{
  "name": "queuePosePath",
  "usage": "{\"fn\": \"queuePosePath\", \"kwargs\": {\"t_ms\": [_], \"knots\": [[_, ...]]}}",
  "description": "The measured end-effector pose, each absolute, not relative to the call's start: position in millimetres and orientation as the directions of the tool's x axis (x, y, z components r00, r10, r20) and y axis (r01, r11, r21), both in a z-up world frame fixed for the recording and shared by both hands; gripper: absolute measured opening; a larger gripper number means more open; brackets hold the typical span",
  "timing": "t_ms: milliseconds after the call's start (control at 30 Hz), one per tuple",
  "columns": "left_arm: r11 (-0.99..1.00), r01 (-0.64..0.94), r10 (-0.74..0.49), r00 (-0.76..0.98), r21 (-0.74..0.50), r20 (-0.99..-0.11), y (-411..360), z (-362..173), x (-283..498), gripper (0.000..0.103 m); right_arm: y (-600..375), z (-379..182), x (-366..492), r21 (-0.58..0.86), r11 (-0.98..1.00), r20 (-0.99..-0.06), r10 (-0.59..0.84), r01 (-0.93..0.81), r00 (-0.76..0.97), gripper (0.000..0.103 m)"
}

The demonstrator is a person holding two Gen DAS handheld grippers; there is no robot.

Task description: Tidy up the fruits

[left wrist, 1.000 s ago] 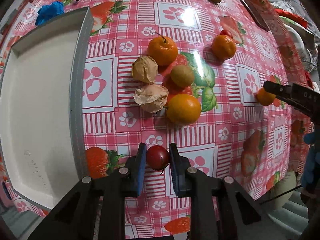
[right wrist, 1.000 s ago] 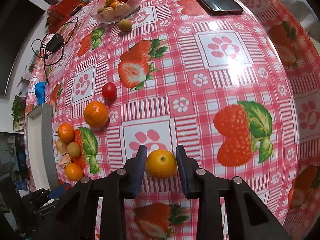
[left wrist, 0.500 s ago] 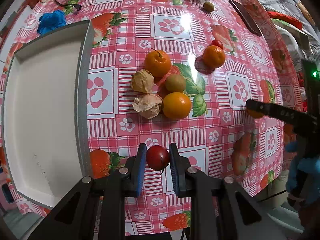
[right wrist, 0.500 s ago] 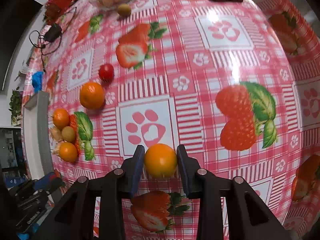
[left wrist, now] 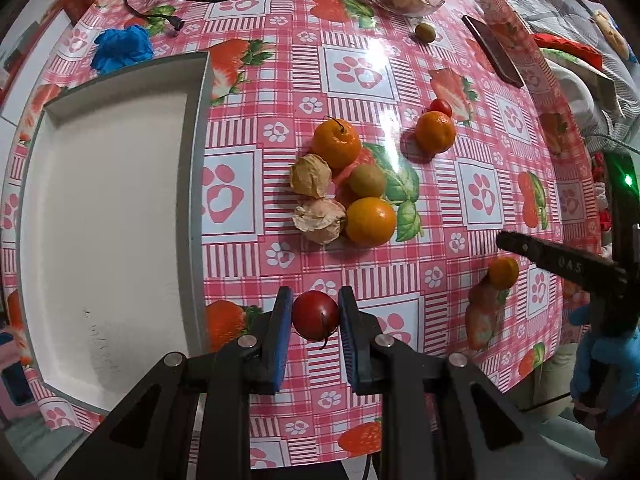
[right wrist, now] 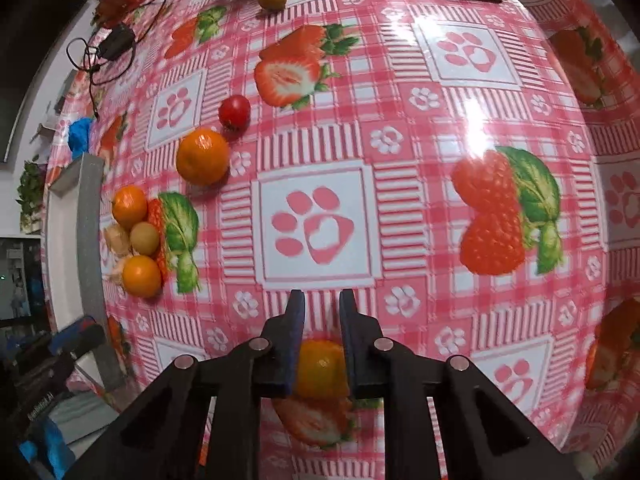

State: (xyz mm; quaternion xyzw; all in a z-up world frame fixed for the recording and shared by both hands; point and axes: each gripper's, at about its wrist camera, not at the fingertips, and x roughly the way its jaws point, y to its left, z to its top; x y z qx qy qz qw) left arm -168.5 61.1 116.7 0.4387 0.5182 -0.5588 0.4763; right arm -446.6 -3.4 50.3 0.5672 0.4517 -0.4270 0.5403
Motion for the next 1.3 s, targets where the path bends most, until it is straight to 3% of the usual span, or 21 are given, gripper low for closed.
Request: {"fn": "queuePosePath", "kwargs": {"t_ms": [67, 100, 133, 167, 200, 1000, 1300], "knots": [[-0.007, 0.986, -0.076, -0.165, -0.165, -0.983, 62.4, 116.6, -165.7, 0.025, 3.7, 51.5, -448.2, 0.217, -0.001, -0.974, 0.065, 0.976, 0.217, 0.019], [-0.005, 0.986, -0.075, -0.164, -0.164, -0.984, 62.2, 115.3, -167.0, 0.025, 8.1, 51.5, -449.4, 0.211, 0.003, -0.975, 0.072, 0.978, 0.210, 0.029], [-0.005, 0.986, -0.073, -0.165, -0.165, -0.984, 62.8, 115.1, -166.0, 0.025, 13.8, 51.0, -450.3, 0.202, 0.008, -0.976, 0.083, 0.979, 0.200, 0.055], [-0.006, 0.986, -0.071, -0.166, -0.166, -0.984, 63.2, 114.8, -165.1, 0.025, 19.4, 51.2, -451.6, 0.195, 0.010, -0.977, 0.087, 0.981, 0.193, 0.067], [-0.007, 0.986, -0.071, -0.166, -0.166, -0.984, 63.4, 114.7, -165.0, 0.025, 23.9, 53.4, -452.3, 0.185, 0.014, -0.980, 0.074, 0.983, 0.183, 0.070], [-0.032, 0.986, -0.037, -0.168, -0.167, -0.985, 69.1, 111.6, -163.8, 0.025, 129.3, 60.4, -478.3, 0.173, -0.047, -0.971, 0.156, 0.984, 0.178, 0.070], [-0.029, 0.984, -0.043, -0.177, -0.175, -0.983, 63.2, 114.2, -161.8, 0.025, 146.9, 83.3, -554.5, 0.245, -0.263, -0.955, 0.098, 0.933, 0.279, 0.070]]}}
